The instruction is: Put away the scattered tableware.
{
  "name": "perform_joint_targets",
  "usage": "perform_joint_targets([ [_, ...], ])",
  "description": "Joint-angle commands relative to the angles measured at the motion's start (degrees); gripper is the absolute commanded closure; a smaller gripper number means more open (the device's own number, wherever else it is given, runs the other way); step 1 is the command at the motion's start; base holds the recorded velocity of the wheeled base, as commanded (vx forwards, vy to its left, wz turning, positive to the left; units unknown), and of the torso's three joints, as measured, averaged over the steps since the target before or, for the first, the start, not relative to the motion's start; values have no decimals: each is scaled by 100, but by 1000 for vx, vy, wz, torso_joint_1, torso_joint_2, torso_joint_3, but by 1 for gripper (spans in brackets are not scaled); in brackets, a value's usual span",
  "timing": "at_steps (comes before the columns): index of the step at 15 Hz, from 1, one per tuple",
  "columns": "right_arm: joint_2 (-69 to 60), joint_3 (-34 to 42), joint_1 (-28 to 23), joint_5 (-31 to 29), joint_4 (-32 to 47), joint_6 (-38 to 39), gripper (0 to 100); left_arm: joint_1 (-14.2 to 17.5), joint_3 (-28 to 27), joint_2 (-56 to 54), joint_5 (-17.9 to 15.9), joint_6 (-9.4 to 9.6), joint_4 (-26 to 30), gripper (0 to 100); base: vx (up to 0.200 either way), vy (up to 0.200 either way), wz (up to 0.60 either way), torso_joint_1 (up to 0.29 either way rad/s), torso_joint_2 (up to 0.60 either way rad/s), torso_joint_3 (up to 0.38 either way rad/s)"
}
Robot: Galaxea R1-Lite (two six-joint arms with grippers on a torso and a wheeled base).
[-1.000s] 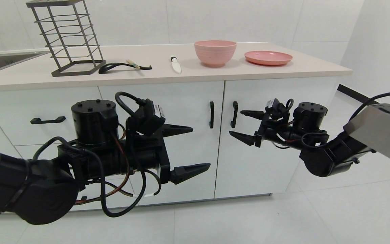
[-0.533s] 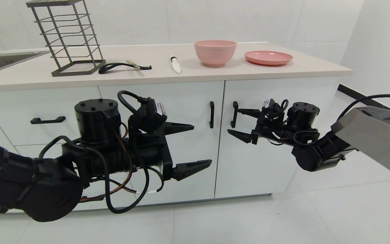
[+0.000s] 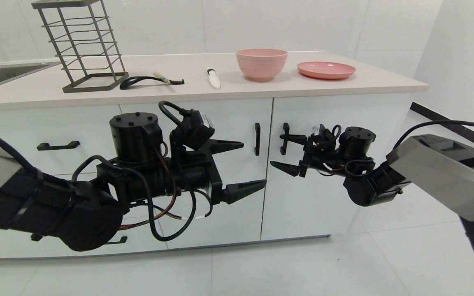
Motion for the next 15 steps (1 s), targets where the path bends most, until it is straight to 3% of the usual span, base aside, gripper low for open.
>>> perform_joint_targets([
  [1,35,12,16,290,-8,-1,0,-52,-71,131,102,-108,-81,0,0,0,0,0,0,0],
  [3,18,47,16,572,-123,16,0,-105,-168,245,111,-257,-204,0,0,0,0,0,0,0],
  [7,-211,583,16,615,-545,227,0,-105,-493,535,111,-275,-327,0,0,0,0,0,0,0],
  [11,-703,1945,24,756,-1450,500,0,-237,-827,965,111,-275,-547,0,0,0,0,0,0,0],
  [12,-949,2613,24,835,-1889,667,0,-307,-1055,1132,111,-284,-582,0,0,0,0,0,0,0],
  [15,-1327,3369,-2,985,-2012,737,0,-439,-1416,1379,129,-398,-591,0,0,0,0,0,0,0],
])
